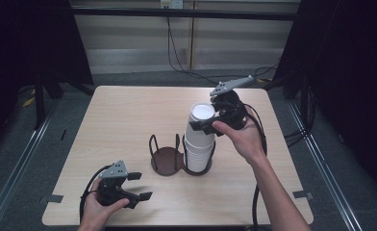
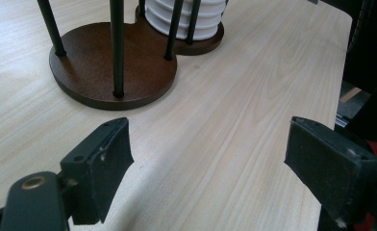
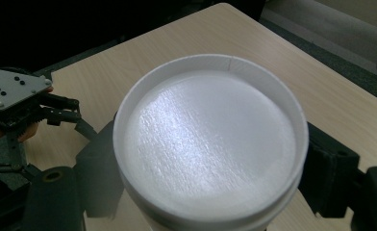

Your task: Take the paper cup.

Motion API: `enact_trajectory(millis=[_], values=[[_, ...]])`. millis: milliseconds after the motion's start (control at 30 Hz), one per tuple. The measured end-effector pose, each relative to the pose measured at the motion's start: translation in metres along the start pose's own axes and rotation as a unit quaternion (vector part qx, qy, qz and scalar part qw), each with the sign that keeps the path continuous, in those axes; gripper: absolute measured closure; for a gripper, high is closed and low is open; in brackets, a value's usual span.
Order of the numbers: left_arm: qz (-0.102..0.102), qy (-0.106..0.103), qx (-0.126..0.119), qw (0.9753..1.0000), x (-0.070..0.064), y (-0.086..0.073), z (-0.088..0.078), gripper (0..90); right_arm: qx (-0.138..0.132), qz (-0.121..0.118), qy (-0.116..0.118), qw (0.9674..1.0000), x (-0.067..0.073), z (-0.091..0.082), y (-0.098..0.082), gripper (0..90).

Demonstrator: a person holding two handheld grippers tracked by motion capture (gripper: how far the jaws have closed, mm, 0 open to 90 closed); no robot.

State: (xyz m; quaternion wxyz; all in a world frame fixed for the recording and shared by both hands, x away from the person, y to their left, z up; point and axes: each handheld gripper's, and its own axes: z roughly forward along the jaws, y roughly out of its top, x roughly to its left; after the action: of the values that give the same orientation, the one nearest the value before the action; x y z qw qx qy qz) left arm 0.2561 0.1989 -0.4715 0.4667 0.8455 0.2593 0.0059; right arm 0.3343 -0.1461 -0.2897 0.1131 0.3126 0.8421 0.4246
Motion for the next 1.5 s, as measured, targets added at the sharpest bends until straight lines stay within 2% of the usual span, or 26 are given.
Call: enact_trajectory(millis=[200, 300, 467, 667, 733, 833, 867, 967, 1033, 1067, 1133, 1267, 1300, 1367, 1400, 1500], values=[[-0.004, 0.004, 0.000, 1.0000, 0.000, 0.000, 0.000, 16.1, -0.006, 0.008, 0.000, 0.9999, -0.001, -0.003, 0.000, 23.0], [-0.013, 0.002, 0.000, 0.9999, -0.001, 0.000, 0.001, 16.0, -0.011, 0.012, 0.002, 0.9999, -0.003, -0.005, 0.001, 23.0], [-0.010, 0.002, -0.002, 0.9999, -0.001, 0.000, 0.000, 16.1, -0.017, 0.018, 0.006, 0.9997, -0.003, -0.008, 0.001, 23.1], [-0.009, 0.004, -0.002, 0.9999, -0.001, 0.001, 0.000, 16.1, -0.028, 0.015, 0.004, 0.9995, -0.002, -0.014, 0.004, 23.2], [-0.014, -0.003, 0.003, 0.9999, -0.001, 0.001, 0.000, 16.5, -0.033, 0.014, 0.005, 0.9994, -0.002, -0.016, 0.006, 23.2], [-0.010, -0.003, 0.002, 0.9999, -0.003, 0.001, 0.001, 18.0, -0.035, 0.012, 0.005, 0.9993, -0.001, -0.018, 0.007, 23.3], [-0.002, -0.002, 0.003, 1.0000, -0.003, 0.002, 0.000, 18.9, -0.035, 0.011, 0.004, 0.9993, 0.000, -0.019, 0.007, 23.3], [-0.001, 0.001, 0.001, 1.0000, -0.003, 0.001, 0.000, 21.1, -0.038, 0.013, 0.005, 0.9992, -0.001, -0.019, 0.007, 23.4], [-0.024, -0.004, -0.006, 0.9997, -0.001, 0.000, 0.000, 21.1, -0.042, 0.015, 0.004, 0.9990, -0.002, -0.020, 0.007, 23.4], [-0.025, -0.005, -0.002, 0.9997, 0.000, -0.001, 0.001, 21.1, -0.046, 0.017, 0.006, 0.9988, -0.002, -0.021, 0.007, 23.5], [-0.022, 0.006, -0.002, 0.9997, 0.000, -0.001, 0.000, 21.1, -0.049, 0.017, 0.008, 0.9986, -0.002, -0.021, 0.007, 23.5], [-0.012, 0.007, -0.017, 0.9998, 0.000, -0.001, -0.001, 23.6, -0.052, 0.018, 0.010, 0.9984, -0.003, -0.024, 0.008, 23.4], [-0.011, 0.008, -0.016, 0.9998, -0.001, -0.001, -0.001, 23.8, -0.059, 0.024, 0.011, 0.9979, -0.003, -0.025, 0.008, 23.5], [-0.013, 0.004, -0.011, 0.9998, -0.001, 0.000, 0.000, 23.2, -0.060, 0.025, 0.011, 0.9978, -0.004, -0.026, 0.008, 23.5], [-0.008, 0.008, -0.009, 0.9999, -0.001, 0.001, 0.000, 21.6, -0.064, 0.025, 0.013, 0.9975, -0.004, -0.027, 0.008, 23.5], [-0.005, 0.010, -0.015, 0.9998, -0.001, 0.002, 0.000, 22.2, -0.067, 0.027, 0.012, 0.9973, -0.005, -0.029, 0.009, 23.5]])
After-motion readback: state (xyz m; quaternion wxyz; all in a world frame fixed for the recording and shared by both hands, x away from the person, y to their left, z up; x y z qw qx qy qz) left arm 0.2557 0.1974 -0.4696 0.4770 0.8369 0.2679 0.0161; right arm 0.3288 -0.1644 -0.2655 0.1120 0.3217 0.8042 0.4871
